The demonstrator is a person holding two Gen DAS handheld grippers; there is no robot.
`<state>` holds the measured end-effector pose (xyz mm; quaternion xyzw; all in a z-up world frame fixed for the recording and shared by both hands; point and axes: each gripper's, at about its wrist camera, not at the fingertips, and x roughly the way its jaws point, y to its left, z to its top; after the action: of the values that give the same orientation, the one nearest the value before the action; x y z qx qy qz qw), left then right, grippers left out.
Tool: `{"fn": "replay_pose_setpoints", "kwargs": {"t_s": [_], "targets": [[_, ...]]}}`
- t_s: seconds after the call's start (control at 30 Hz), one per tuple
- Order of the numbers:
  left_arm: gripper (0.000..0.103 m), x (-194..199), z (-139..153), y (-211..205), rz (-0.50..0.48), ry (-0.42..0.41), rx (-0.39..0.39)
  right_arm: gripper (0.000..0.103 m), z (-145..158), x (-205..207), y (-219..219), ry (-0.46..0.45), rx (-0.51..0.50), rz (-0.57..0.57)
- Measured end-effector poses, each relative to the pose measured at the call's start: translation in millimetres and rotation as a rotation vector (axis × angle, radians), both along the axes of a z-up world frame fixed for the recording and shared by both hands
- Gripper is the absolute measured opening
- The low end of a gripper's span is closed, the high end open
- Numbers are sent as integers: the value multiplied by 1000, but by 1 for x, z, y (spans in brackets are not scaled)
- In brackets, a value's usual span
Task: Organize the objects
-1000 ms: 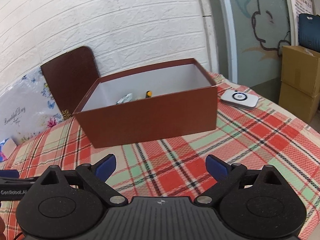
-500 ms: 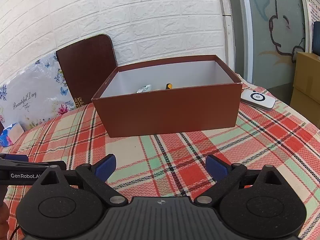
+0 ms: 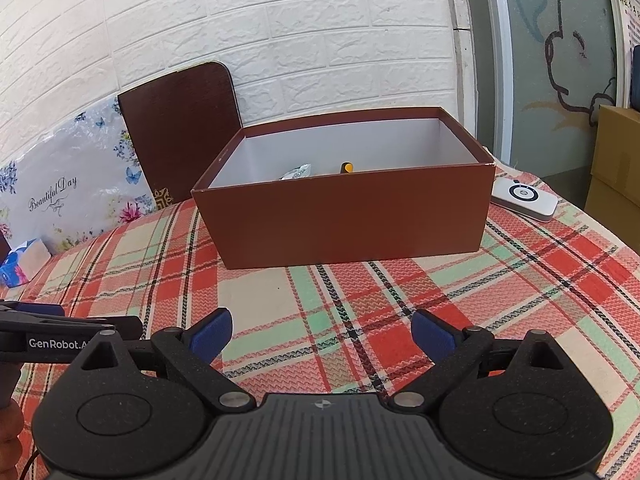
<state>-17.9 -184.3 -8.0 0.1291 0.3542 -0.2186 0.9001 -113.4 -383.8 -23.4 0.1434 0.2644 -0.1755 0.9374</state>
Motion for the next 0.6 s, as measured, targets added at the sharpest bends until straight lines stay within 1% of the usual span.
{"fn": "replay_pose_setpoints", "kwargs": {"t_s": [0.33,0.47,0.6], "targets": [[103,1,2,1,9,-8,7,97,-1,-1,3,-6,-6,4],[103,0,2,-1,13,-11,15,97,0,-2,9,-13,-28,21],[103,-3,4,-4,9,-22,26,97,-3,-2,14,-11,-25,43]]}}
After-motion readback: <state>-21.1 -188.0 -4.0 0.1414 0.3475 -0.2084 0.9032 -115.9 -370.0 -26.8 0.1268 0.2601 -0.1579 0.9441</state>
